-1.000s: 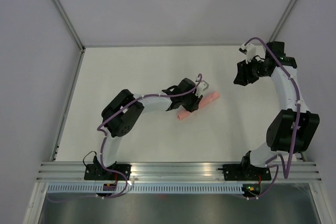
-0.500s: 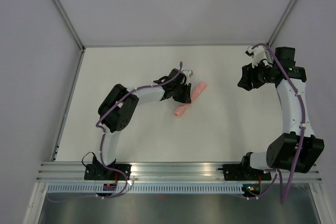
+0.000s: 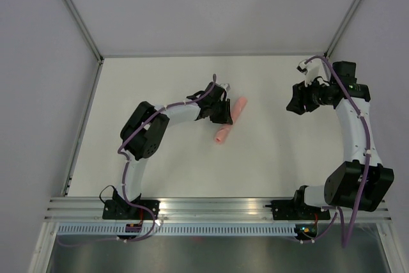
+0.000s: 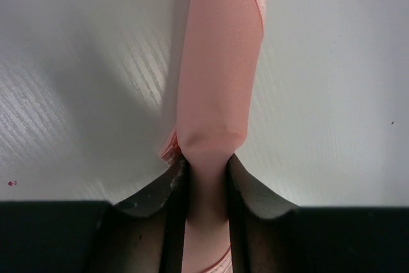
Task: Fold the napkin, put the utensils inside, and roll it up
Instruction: Roll the napkin with the utensil
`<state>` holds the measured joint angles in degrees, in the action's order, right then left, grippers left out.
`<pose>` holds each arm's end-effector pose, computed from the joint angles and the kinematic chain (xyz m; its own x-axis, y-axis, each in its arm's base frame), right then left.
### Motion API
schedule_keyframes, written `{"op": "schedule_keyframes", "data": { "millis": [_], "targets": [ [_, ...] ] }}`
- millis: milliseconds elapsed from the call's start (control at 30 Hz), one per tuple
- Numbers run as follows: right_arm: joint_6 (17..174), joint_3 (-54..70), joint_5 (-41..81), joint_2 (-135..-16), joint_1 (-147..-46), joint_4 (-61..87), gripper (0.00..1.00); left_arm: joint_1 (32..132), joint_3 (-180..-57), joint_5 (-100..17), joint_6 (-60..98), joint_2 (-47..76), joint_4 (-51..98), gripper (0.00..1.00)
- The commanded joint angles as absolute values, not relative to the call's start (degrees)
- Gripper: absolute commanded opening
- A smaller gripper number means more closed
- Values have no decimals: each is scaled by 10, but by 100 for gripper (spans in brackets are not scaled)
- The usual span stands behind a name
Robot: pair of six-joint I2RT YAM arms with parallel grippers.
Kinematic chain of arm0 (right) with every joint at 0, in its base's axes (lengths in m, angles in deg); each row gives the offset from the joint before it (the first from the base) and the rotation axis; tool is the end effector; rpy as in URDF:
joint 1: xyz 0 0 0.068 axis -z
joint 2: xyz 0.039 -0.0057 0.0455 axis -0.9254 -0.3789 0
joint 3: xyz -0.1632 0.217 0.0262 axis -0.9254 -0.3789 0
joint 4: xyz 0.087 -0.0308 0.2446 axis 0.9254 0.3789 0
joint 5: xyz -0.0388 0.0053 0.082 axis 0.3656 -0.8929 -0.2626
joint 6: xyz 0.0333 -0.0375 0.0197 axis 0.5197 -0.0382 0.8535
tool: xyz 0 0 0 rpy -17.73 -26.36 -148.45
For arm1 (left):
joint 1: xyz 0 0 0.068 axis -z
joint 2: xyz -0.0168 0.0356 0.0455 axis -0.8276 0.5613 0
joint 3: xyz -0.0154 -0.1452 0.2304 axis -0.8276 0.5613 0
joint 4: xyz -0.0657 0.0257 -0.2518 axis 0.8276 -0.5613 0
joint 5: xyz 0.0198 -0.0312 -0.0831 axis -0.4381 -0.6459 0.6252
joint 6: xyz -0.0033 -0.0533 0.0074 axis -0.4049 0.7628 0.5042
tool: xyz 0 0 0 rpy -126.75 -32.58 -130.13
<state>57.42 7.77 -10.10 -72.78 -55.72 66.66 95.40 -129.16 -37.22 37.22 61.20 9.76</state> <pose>0.2693 -0.0349 0.3343 -0.6152 -0.2878 -0.7340 -0.5655 0.8098 0.1564 0.3466 -0.2962 0.1439 -0.8788 0.1040 -0.4657 0.3391 0.8228 -0.4560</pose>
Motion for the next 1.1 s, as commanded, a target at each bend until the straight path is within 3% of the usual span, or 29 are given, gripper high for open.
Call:
{"op": "schedule_keyframes", "data": {
  "millis": [0,100,367,1067],
  "targets": [
    [578,71,-117,-710,-555,666,58,956,-1238,-443,408,670,-65,21],
    [572,66,-115,-716,-555,667,58,960,-1231,-451,408,659,-58,31],
    [567,59,-112,-720,-555,666,58,969,-1217,-474,395,637,-39,43],
    [551,37,-105,-733,-555,670,58,981,-1206,-449,373,604,12,49]
  ]
}}
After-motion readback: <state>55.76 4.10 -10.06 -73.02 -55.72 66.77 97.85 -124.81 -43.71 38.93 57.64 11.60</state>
